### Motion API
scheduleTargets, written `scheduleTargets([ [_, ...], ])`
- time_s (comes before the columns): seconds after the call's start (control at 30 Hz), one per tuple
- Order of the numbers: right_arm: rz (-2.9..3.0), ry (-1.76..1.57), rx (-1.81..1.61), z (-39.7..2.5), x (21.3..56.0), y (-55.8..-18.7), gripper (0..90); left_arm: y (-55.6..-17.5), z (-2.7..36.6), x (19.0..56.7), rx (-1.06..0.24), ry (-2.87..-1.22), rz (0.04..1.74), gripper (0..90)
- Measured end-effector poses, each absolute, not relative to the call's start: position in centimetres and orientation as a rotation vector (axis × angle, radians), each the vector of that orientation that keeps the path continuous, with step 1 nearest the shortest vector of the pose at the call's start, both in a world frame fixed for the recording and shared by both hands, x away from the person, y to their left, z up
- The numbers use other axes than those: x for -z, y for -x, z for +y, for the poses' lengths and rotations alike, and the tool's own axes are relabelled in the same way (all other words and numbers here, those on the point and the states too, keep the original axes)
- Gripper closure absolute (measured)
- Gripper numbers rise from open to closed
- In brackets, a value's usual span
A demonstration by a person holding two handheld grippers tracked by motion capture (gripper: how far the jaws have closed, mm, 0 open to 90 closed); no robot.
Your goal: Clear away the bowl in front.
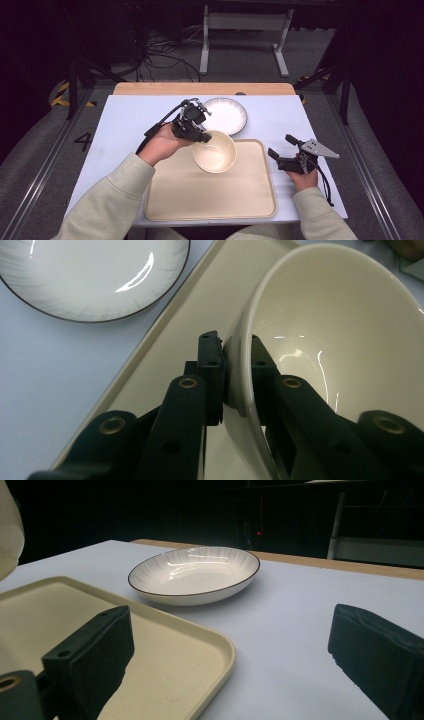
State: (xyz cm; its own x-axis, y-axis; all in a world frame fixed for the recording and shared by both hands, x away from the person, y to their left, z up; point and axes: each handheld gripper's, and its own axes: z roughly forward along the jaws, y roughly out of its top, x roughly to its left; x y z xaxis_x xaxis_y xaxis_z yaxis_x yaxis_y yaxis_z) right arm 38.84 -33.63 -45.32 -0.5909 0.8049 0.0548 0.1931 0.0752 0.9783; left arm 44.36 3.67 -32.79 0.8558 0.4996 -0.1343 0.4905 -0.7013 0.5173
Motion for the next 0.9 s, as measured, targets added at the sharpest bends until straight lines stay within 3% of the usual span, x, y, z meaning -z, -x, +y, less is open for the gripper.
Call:
scheduleTargets([
  [0.9,1.845,-0.985,-1.550,-33.7,45.3,-38.8,4.2,-44.1,2.0,36.6,0.004,-2.590,0.711,82.6],
])
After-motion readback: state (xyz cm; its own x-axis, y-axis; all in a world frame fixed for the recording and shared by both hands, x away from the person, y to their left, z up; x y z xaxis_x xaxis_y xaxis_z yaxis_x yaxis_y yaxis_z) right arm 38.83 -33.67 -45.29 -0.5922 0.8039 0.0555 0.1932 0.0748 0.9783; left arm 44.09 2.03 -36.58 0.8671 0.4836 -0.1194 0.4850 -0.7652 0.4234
